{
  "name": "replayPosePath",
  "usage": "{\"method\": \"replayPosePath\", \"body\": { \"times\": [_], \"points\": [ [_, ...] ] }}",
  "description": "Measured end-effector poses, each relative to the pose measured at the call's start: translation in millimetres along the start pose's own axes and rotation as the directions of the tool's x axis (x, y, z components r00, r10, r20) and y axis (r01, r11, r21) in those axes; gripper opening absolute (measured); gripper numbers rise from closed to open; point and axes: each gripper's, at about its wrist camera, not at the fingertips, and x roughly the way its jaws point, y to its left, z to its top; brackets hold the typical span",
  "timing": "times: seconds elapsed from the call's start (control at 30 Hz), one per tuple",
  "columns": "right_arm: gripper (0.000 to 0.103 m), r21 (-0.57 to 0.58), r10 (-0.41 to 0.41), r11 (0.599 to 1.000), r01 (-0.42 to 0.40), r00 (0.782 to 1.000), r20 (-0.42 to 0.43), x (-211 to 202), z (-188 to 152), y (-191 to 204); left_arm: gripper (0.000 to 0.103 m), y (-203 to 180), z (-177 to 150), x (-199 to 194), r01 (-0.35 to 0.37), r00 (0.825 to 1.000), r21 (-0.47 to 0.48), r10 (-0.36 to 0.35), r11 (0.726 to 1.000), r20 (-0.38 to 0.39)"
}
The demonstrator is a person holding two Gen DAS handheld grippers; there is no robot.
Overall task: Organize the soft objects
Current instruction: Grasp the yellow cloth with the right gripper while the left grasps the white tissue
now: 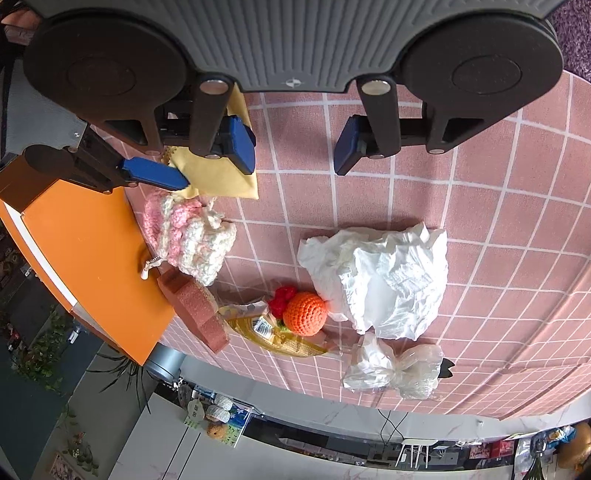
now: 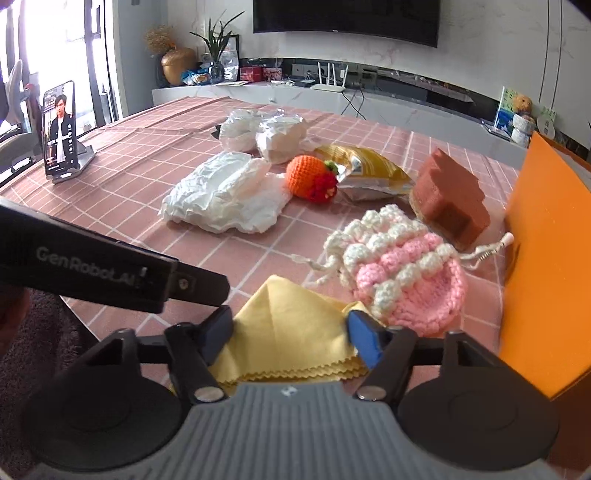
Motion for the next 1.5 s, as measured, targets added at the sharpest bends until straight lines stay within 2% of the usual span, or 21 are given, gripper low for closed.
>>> {"method": "replayPosePath", "body": {
  "times": [0.07, 0.13, 0.2, 0.3, 0.47, 0.5, 0.63, 0.77, 0.93, 1.1, 1.2, 1.3, 1.4, 1.47, 1.5],
  "points": [
    [0.047, -0.010, 0.003, 1.000, -0.003, 1.000, 0.011, 0, 2, 1, 0.057, 2, 1, 0, 0.005, 1.000, -0.004, -0.005, 1.000, 0.003],
    [0.017, -0.016, -0.007, 1.000, 0.007, 1.000, 0.018, 1, 4, 0, 0.057, 3, 1, 0, 0.009, 1.000, -0.010, -0.009, 1.000, 0.007],
    [0.002, -0.033, -0.031, 0.999, 0.031, 0.999, 0.017, 4, 6, -1, 0.057, 4, 2, 0, 0.007, 1.000, -0.010, -0.007, 1.000, 0.016],
    [0.000, -0.048, -0.015, 0.999, 0.015, 1.000, -0.001, 5, 13, 1, 0.060, 8, 7, -4, -0.008, 0.999, -0.012, 0.009, 1.000, 0.044],
    [0.000, -0.089, 0.032, 0.996, -0.026, 0.998, 0.059, -5, 32, 13, 0.079, 20, 22, -15, -0.049, 0.990, -0.043, 0.054, 0.998, 0.127],
    [0.000, -0.089, 0.037, 0.996, -0.031, 0.997, 0.068, -4, 38, 13, 0.080, 24, 26, -16, -0.063, 0.988, -0.048, 0.070, 0.997, 0.139],
    [0.000, -0.075, 0.015, 0.997, -0.008, 0.995, 0.096, 8, 60, 8, 0.085, 39, 44, -12, -0.119, 0.979, -0.079, 0.130, 0.990, 0.158],
    [0.000, -0.033, 0.007, 0.999, -0.004, 0.996, 0.093, 24, 75, -1, 0.087, 48, 59, 0, -0.135, 0.976, -0.101, 0.150, 0.986, 0.158],
    [0.000, -0.005, 0.014, 1.000, -0.014, 0.998, 0.053, 50, 80, -4, 0.087, 61, 70, 30, -0.140, 0.983, -0.160, 0.157, 0.977, 0.099],
    [0.000, 0.022, 0.039, 0.999, -0.039, 0.999, 0.012, 65, 75, -4, 0.087, 57, 71, 44, -0.163, 0.979, -0.133, 0.177, 0.978, 0.100],
    [0.000, 0.033, 0.050, 0.998, -0.050, 0.999, 0.005, 70, 70, -3, 0.086, 49, 71, 46, -0.181, 0.976, -0.094, 0.190, 0.979, 0.104],
    [0.000, 0.032, 0.056, 0.998, -0.057, 0.998, 0.008, 70, 69, -4, 0.077, 42, 70, 50, -0.204, 0.971, -0.061, 0.210, 0.977, 0.117],
    [0.000, 0.047, 0.069, 0.996, -0.069, 0.998, 0.008, 70, 70, -7, 0.063, 32, 67, 52, -0.233, 0.964, -0.027, 0.234, 0.972, 0.127],
    [0.000, 0.045, 0.070, 0.997, -0.070, 0.998, 0.009, 70, 69, -7, 0.047, 25, 65, 53, -0.233, 0.964, -0.002, 0.231, 0.973, 0.131],
    [0.000, 0.045, 0.069, 0.997, -0.070, 0.998, 0.010, 70, 69, -7, 0.044, 23, 65, 53, -0.229, 0.965, 0.005, 0.227, 0.973, 0.132]
  ]
}}
